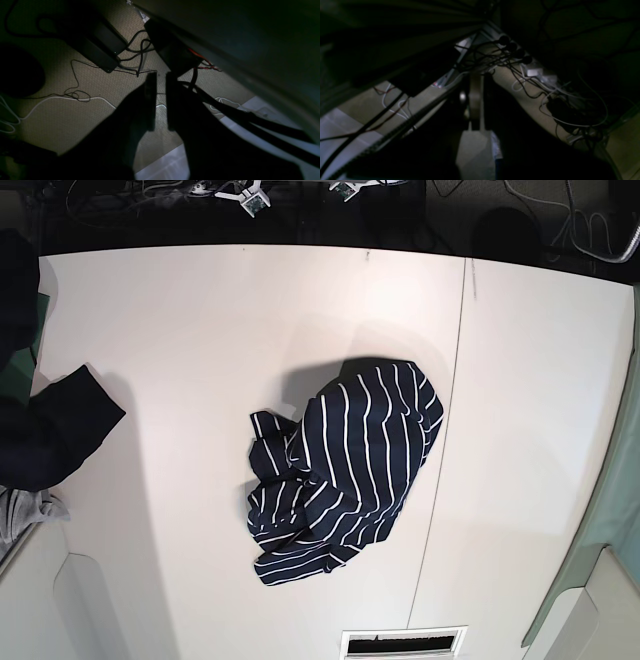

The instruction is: Layout the t-shirt on the table in an organized manner, then fold the t-shirt properly

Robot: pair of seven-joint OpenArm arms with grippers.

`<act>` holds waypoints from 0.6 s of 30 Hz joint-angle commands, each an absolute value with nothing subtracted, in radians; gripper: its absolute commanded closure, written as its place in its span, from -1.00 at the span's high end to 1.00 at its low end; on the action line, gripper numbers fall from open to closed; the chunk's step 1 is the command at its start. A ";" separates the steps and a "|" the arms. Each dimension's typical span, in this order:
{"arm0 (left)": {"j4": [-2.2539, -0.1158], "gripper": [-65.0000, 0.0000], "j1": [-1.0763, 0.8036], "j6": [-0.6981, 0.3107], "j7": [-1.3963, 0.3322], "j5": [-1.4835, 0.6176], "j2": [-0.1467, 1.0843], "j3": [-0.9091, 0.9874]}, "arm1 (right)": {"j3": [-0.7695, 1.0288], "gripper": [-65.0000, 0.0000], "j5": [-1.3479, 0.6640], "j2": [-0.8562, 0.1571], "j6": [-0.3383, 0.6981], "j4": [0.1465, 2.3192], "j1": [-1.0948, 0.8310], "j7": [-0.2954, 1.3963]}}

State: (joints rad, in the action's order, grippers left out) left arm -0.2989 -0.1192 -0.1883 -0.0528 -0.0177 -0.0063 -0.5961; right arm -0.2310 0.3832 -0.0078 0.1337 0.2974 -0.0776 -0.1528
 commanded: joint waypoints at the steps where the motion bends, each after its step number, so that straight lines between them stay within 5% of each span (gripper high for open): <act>1: -0.302 -0.78 -0.126 -0.194 -0.049 -0.018 -0.013 -0.596 | -0.229 -0.95 0.385 -0.006 0.134 0.302 -0.081 -0.162; 18: -0.563 -0.78 -0.294 -0.194 0.005 -0.116 0.107 -0.582 | -0.229 -0.95 0.298 -0.099 0.139 0.567 -0.282 -0.162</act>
